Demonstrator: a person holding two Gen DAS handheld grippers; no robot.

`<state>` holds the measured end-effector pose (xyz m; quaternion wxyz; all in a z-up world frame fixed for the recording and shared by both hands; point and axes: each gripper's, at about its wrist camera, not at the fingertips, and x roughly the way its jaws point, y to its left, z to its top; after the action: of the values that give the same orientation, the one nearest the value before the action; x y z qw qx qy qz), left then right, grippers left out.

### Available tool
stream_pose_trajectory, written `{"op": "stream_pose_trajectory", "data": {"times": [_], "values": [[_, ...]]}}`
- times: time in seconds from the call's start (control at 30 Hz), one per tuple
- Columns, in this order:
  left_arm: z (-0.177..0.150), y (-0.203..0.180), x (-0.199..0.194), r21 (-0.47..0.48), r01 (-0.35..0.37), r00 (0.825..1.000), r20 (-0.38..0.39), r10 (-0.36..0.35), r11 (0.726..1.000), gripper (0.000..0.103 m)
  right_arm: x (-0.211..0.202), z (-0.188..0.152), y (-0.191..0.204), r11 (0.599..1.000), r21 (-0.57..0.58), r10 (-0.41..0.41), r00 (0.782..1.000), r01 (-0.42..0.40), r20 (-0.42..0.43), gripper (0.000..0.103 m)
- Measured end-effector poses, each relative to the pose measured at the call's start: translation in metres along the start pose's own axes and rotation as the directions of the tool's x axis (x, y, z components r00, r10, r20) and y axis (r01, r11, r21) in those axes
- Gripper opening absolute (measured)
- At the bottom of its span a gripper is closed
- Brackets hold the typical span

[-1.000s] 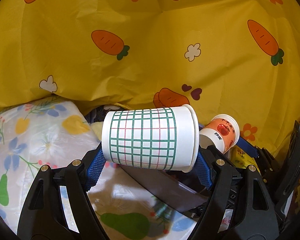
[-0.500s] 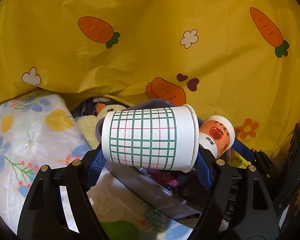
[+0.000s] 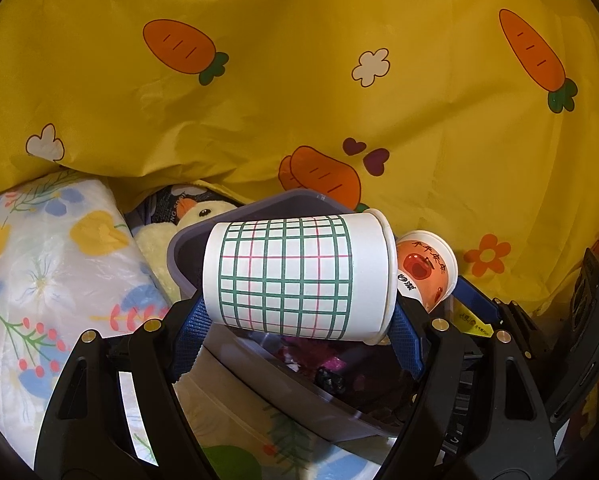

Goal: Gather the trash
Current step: 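Open both tools to drop the cups into the grey bin, then move both open tools back toward the remaining trash on the bed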

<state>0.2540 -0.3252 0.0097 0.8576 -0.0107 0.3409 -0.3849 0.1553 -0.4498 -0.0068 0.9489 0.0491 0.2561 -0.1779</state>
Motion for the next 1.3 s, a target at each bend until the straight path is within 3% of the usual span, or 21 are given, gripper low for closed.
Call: {"op": "stream_pose_trajectory", "data": {"times": [0.53,0.67,0.8,1.3], "values": [[-0.003,0.003,0.007,-0.017,0.009,1.0,-0.017,-0.01,1.0,0.077,0.005,-0.003,0.002,1.0,-0.008,0.003,1.0,-0.003,-0.008,0.083],[-0.002,0.01,0.006,-0.057,-0.005,1.0,-0.015,0.004,0.998,0.083,0.007,-0.005,0.004,1.0,-0.021,0.0,1.0,0.0,-0.018,0.087],[-0.001,0.015,0.004,-0.077,-0.01,1.0,-0.009,0.009,0.997,0.087,0.009,-0.005,0.004,1.0,-0.012,-0.008,1.0,0.008,-0.028,0.088],[-0.009,0.017,-0.022,-0.073,-0.042,0.999,0.029,0.044,0.996,0.088,-0.001,-0.004,0.002,1.0,0.02,-0.02,1.0,0.02,-0.011,0.088]]}}
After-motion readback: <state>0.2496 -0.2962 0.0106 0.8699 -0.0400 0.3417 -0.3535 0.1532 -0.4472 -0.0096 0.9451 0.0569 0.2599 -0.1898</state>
